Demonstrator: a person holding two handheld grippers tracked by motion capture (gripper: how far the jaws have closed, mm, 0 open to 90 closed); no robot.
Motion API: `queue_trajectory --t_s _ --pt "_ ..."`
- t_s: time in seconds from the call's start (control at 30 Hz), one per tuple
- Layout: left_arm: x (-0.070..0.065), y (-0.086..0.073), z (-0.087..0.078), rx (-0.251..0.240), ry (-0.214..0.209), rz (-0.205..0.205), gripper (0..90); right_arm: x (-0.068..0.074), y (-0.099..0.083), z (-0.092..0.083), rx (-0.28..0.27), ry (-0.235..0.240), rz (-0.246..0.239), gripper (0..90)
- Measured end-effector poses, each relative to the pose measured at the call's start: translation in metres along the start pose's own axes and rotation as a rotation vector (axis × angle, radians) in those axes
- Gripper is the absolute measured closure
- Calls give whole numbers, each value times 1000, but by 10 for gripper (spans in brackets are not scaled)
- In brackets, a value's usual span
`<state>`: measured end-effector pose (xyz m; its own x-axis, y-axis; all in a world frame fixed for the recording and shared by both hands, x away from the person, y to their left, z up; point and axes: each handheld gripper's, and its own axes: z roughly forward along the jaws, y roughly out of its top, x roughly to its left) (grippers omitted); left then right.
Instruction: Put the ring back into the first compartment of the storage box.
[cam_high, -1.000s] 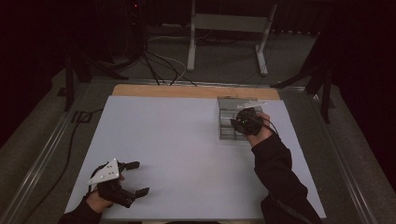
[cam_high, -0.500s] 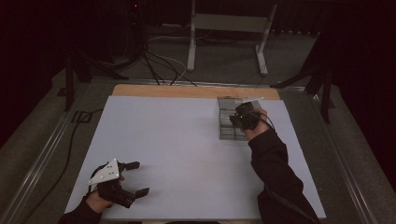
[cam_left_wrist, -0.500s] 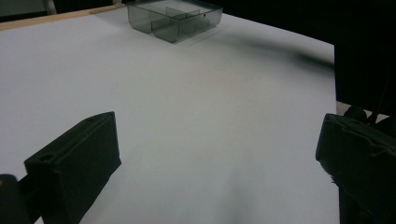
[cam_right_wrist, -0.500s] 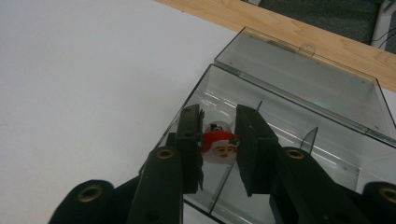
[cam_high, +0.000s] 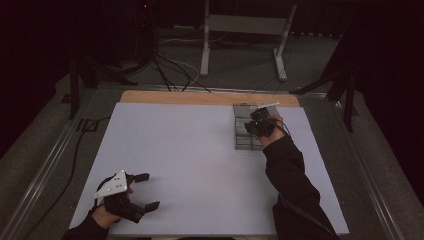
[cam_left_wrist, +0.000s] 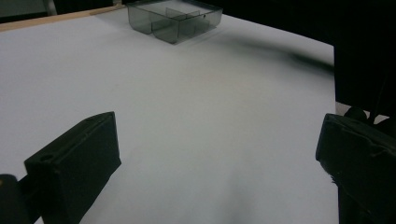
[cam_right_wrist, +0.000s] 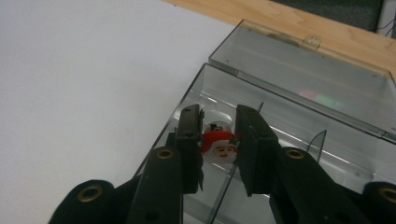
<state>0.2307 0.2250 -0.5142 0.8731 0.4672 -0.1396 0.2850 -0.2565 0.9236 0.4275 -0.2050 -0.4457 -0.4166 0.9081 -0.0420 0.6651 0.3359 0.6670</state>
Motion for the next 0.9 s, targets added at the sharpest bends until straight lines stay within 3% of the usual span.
queue_trajectory --t_s 0.2,0.9 --pt "-1 0 1 2 -2 2 5 -5 -1 7 7 7 22 714" --pt "0 0 0 0 -1 -2 5 -5 -1 36 59 3 30 713"
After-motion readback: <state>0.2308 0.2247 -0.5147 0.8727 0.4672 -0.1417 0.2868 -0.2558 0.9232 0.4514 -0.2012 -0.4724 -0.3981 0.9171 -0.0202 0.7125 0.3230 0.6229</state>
